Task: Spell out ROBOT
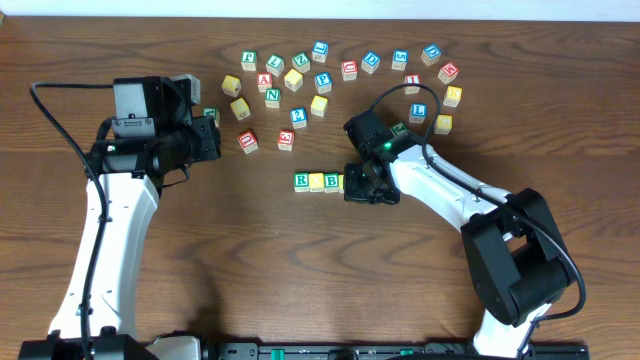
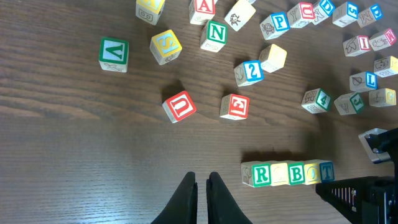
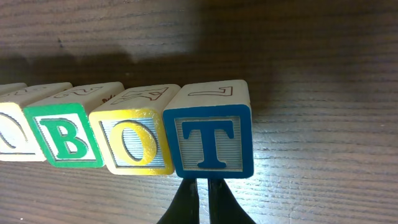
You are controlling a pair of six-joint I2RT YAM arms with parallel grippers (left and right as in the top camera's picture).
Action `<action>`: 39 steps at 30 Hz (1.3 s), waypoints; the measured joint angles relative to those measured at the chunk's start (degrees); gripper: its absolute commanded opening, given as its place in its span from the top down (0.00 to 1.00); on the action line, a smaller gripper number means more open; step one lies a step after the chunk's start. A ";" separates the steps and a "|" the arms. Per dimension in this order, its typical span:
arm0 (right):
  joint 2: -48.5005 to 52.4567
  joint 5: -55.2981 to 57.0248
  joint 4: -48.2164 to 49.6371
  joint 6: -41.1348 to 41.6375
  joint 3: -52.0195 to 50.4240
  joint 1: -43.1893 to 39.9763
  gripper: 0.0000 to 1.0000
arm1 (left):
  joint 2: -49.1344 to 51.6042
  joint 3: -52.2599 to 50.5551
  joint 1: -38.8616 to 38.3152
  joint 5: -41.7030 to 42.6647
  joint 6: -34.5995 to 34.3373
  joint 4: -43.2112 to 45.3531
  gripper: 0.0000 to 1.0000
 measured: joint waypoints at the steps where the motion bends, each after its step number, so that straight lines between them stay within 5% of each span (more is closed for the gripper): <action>1: 0.00 0.00 0.02 0.00 0.00 0.00 0.98 | 0.00 0.00 0.02 0.02 0.00 0.00 0.92; 13: -5.18 -0.79 -7.45 -3.43 2.97 -1.36 0.96 | -0.63 0.00 0.87 0.02 -0.02 -0.07 0.91; 14: -8.17 -0.44 -7.72 -3.87 3.72 -2.36 0.95 | -1.07 0.00 1.29 0.00 -0.02 -0.07 0.85; 16: -17.46 0.87 -7.78 -5.68 4.90 -6.51 0.82 | -3.41 0.00 2.69 -0.07 -0.15 -0.04 0.55; 17: -19.43 1.01 -7.76 -6.25 5.07 -7.69 0.57 | -4.02 0.00 3.10 -0.09 -0.20 -0.04 0.36; 18: -24.94 2.45 -7.89 -7.61 5.27 -11.61 0.45 | -4.90 0.00 3.76 -0.20 -0.20 -0.11 0.02; 24: -37.53 4.00 -8.98 -12.90 5.27 -20.98 0.01 | -4.94 0.02 3.91 -0.22 -0.22 -4.42 0.02; 39: -41.81 4.37 -12.31 -14.29 5.27 -24.30 0.01 | -4.94 0.02 3.91 -0.22 -0.22 -4.42 0.02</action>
